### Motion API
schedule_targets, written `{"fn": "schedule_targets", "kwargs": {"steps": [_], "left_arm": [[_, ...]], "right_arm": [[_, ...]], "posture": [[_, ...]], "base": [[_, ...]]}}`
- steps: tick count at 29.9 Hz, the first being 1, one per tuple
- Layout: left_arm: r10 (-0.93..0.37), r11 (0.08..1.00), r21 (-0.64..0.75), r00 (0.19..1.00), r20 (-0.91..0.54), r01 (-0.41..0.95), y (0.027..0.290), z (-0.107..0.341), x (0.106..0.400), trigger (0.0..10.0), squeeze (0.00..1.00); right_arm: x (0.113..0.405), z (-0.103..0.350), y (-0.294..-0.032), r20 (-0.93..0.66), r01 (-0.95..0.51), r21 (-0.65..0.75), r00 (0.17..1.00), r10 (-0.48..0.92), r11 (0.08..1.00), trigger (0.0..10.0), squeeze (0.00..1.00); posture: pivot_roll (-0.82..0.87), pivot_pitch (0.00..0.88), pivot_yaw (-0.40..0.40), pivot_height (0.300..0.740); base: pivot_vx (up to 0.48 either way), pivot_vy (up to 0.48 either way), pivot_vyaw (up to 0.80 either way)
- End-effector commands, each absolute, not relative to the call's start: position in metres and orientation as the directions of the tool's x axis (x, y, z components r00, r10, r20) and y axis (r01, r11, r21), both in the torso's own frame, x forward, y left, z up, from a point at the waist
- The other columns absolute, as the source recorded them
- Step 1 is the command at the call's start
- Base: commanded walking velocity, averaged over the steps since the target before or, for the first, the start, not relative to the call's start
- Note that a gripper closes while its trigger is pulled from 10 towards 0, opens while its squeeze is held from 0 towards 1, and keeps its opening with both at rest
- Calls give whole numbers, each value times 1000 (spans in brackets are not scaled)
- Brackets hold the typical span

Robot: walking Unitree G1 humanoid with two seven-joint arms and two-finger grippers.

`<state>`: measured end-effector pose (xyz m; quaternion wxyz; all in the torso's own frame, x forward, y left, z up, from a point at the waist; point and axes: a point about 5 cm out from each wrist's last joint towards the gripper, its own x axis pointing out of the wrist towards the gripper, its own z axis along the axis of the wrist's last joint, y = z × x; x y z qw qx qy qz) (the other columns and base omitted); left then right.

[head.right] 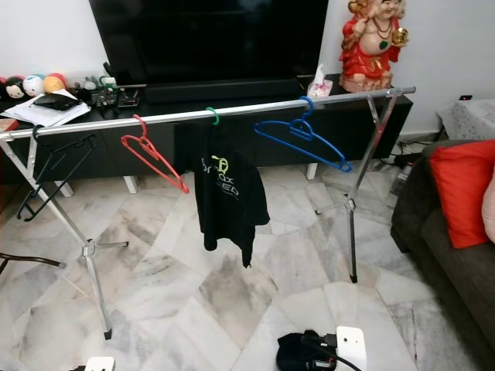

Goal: Hang hanger

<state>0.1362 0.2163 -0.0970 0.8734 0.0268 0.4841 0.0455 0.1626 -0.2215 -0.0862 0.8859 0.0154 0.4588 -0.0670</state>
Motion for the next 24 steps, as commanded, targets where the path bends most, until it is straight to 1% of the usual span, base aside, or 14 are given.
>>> {"fn": "schedule_targets", "kwargs": {"steps": [1, 7, 9, 17, 24], "left_arm": [[116, 993, 99, 526, -843, -60, 218, -97, 136, 10000, 0], [121, 993, 98, 544, -830, -72, 220, -95, 139, 10000, 0], [130, 991, 100, 548, -826, -84, 221, -94, 140, 10000, 0], [149, 988, 97, 554, -819, -122, 223, -94, 140, 10000, 0], [146, 988, 92, 562, -814, -124, 223, -93, 142, 10000, 0]], "right_arm": [[161, -87, -220, -817, 114, -30, 570, -90, 993, 10000, 0], [146, -94, -215, -850, 68, -7, 526, -42, 998, 10000, 0], [140, -97, -209, -859, 9, -2, 513, -6, 1000, 10000, 0], [133, -100, -204, -867, -37, 7, 497, 25, 999, 10000, 0], [135, -99, -207, -865, -38, -14, 501, 7, 999, 10000, 0]], "posture": [[-61, 0, 23, 740], [-62, 0, 23, 740], [-59, 0, 21, 740], [-54, 0, 12, 740], [-55, 0, 13, 740]], "base": [[0, 0, 0], [0, 0, 0], [0, 0, 0], [0, 0, 0], [0, 0, 0]]}}
